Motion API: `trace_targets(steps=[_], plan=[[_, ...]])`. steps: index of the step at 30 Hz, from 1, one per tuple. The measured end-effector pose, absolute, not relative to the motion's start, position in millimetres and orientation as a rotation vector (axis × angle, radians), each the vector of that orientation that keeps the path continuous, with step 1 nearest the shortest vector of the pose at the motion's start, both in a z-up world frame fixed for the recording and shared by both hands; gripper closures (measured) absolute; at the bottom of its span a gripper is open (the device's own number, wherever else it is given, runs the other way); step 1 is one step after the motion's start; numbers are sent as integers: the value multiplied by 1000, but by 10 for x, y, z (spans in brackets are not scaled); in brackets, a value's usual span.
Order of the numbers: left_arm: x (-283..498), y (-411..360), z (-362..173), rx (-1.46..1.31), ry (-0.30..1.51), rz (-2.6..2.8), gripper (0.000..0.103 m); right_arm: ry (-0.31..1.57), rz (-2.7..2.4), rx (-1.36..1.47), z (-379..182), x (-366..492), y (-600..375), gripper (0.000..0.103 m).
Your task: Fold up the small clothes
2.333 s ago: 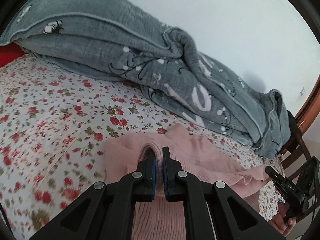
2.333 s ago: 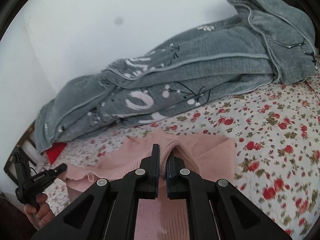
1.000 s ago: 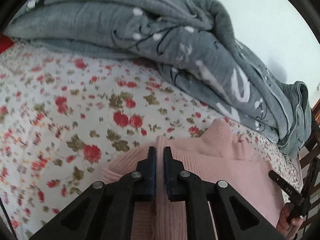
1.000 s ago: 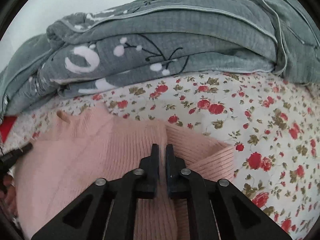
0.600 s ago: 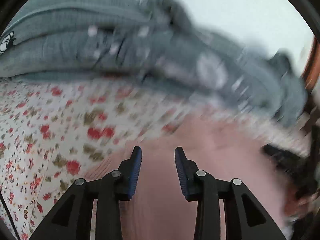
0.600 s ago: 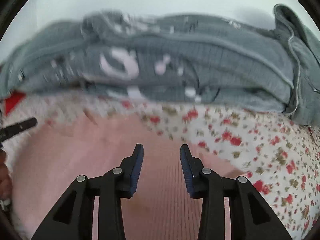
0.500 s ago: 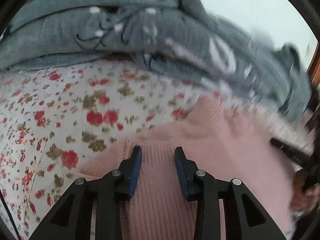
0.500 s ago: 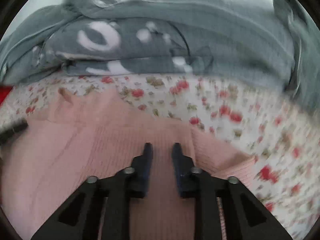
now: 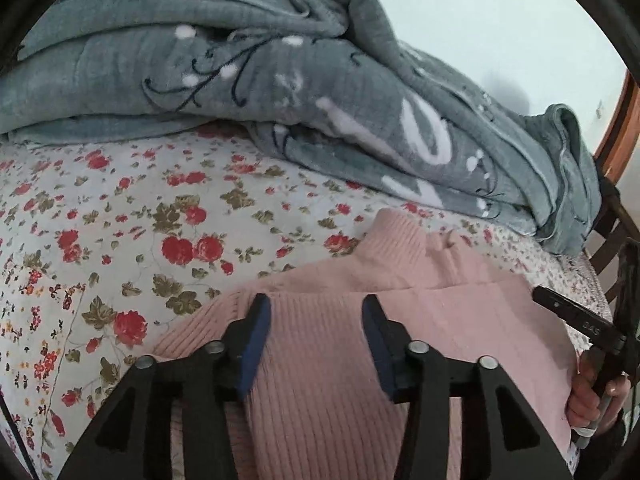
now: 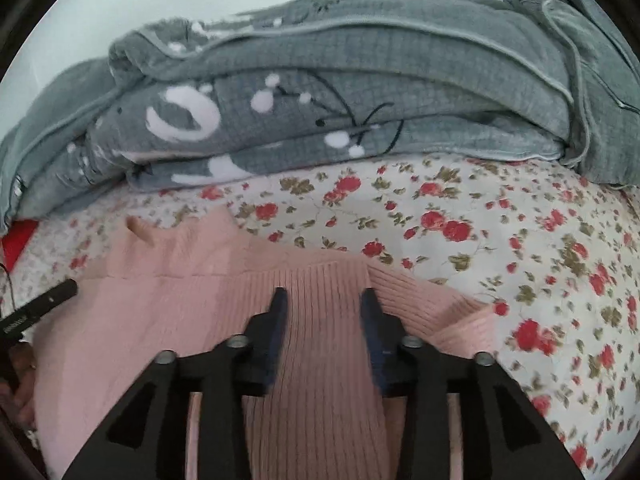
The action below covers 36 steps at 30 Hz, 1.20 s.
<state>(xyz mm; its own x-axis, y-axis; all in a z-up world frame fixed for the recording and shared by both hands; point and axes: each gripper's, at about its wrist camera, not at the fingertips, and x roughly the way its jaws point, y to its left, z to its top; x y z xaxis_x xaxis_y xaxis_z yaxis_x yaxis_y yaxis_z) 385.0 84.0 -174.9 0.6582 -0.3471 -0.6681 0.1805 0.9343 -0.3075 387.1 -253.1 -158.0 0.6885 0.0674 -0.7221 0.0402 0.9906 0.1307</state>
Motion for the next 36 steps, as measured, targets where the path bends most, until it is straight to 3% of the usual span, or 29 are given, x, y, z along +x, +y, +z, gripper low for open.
trace_targets(steps=[6,13,21,28,30,33,35,36], plan=[[3547,1028,-1473,-273,617,-273,35,733,30,128,-1301,3274,-2678,28],[3123,1282,-1523,-378,663,-270,34,794,99,287,-1472,2879,-3037,28],[2792,1511,-1839,-514,751,-291,31,865,152,354,-1866,3070,-2998,27],[2931,1108,-1947,-336,837,-334,26,841,169,336,-1891,3075,-2983,26],[2948,1048,-1940,-303,837,-323,26,834,178,357,-1897,3071,-3017,29],[2961,1082,-1950,-326,822,-331,28,829,170,338,-1889,3060,-2992,42],[2952,1185,-1956,-378,800,-314,46,827,171,320,-1881,3057,-2966,47],[2953,1226,-1970,-399,799,-307,51,823,200,325,-1884,3059,-2955,59]])
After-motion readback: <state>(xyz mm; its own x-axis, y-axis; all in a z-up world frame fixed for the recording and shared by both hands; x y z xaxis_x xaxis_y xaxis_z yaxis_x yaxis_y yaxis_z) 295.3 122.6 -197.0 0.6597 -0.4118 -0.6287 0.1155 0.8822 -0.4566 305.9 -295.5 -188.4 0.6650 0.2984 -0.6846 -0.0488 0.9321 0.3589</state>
